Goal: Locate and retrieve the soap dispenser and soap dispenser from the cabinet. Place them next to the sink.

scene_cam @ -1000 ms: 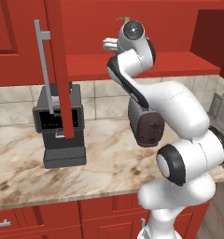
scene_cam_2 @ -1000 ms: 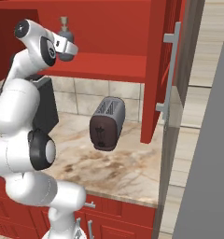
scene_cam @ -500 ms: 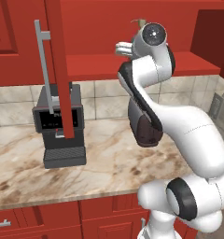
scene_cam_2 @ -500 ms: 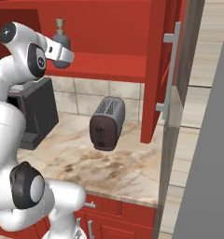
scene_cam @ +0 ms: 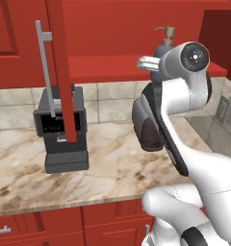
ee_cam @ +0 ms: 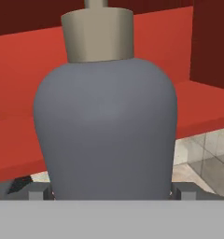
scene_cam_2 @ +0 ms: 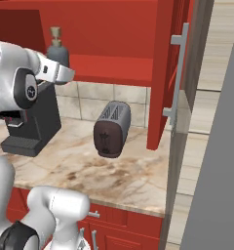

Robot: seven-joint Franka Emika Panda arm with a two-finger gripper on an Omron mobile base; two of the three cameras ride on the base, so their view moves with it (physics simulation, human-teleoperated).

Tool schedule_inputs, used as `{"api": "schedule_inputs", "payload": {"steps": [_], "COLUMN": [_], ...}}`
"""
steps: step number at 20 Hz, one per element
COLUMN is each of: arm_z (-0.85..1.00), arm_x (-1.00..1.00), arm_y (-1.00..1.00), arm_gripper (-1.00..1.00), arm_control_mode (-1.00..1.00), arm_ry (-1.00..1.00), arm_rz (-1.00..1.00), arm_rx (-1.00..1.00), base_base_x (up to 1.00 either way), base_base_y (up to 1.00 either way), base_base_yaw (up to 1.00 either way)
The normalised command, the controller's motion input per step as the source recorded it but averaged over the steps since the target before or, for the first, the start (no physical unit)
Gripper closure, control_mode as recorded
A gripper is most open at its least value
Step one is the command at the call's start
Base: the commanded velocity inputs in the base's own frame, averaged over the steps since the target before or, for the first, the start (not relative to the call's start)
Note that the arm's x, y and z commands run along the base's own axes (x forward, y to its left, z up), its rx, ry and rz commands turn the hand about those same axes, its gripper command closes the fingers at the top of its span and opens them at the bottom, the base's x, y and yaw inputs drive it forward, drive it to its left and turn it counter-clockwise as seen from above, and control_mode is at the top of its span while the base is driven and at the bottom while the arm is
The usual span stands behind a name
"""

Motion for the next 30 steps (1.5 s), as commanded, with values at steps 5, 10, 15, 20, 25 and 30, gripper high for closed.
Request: {"api": "schedule_inputs", "payload": {"steps": [5,10,15,20,25,30], "arm_z": [-0.09,-0.12,-0.19,-0.15,-0.03,-0.01], "arm_x": [-1.0,-0.99,-0.8,-0.64,-0.6,-0.57], "arm_y": [-0.15,-0.03,0.0,0.0,0.0,0.02], "arm_gripper": [1.0,1.0,1.0,1.0,1.0,1.0], "arm_control_mode": [-1.0,-1.0,-1.0,-1.0,-1.0,-1.0], "arm_ry": [-0.01,0.0,0.0,0.0,-0.04,0.0], "arm_rz": [0.06,0.15,0.27,0.19,0.11,0.09], "arm_rx": [0.0,0.0,0.0,0.0,0.0,0.0], "base_base_x": [0.0,0.0,0.0,0.0,0.0,0.0], "base_base_y": [0.0,0.0,0.0,0.0,0.0,0.0], "base_base_yaw": [0.0,0.0,0.0,0.0,0.0,0.0]}}
